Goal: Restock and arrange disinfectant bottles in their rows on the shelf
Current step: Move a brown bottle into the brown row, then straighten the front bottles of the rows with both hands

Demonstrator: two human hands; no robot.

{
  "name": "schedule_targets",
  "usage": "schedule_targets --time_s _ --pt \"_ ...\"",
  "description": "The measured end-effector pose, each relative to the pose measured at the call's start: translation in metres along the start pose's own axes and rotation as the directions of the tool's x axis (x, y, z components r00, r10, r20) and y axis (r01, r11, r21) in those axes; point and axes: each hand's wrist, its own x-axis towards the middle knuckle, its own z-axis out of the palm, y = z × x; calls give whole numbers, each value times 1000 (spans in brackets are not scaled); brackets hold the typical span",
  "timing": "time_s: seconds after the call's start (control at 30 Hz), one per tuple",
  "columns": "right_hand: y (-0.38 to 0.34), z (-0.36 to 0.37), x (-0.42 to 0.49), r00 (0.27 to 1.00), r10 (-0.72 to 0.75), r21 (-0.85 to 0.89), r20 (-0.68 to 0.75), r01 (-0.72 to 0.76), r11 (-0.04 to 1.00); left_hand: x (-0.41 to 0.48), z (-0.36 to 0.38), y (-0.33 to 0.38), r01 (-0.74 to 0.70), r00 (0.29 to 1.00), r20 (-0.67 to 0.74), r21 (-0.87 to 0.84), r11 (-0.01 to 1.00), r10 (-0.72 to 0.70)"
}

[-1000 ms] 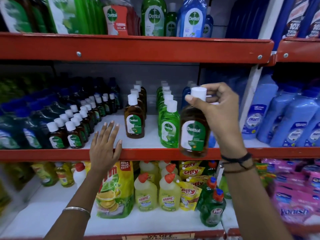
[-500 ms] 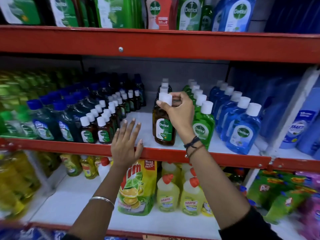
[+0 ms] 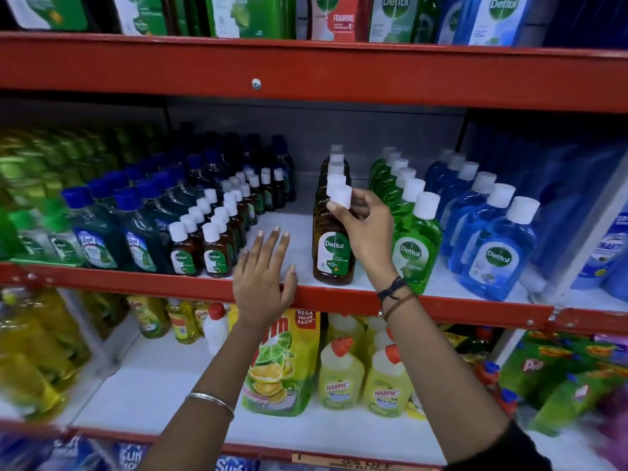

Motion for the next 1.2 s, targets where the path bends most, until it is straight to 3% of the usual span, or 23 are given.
schedule_targets --time_s 0.1,0.2,0.27,0.33,0.53,0.77,0.9,0.97,1.07,1.13,1.2 --pt "13 -1 -24 1000 18 -12 18 -18 1000 8 -8 21 106 994 5 -225 969 -108" --pt "21 -8 -54 989 145 20 32 -145 989 18 -16 44 293 956 171 -557 777 -237" --pt "28 -10 -65 976 211 85 55 -215 973 22 -15 51 364 931 278 -666 651 -237" --pt "33 -10 -67 968 239 168 72 -248 954 25 -13 52 396 918 326 -692 604 -228" --pt "31 -15 -59 941 295 314 167 -334 889 26 -18 54 377 926 308 -734 565 -218" --pt "30 -16 -55 932 292 325 216 -351 878 24 -14 50 359 933 272 -756 548 -236" --pt "33 -16 -57 936 281 296 210 -335 894 23 -14 51 354 935 261 -725 591 -240" --pt "30 -18 -62 955 258 253 148 -288 924 20 -16 56 333 942 220 -700 632 -252" --pt "29 -34 -77 994 101 239 -37 -89 967 12 -18 72 216 965 42 -688 693 -259" --pt "32 -52 -86 986 -18 235 -169 58 970 6 -18 89 103 972 -80 -708 699 -223" --pt "40 -68 -90 955 -77 188 -286 134 973 2 -16 112 18 988 -87 -745 667 -124"
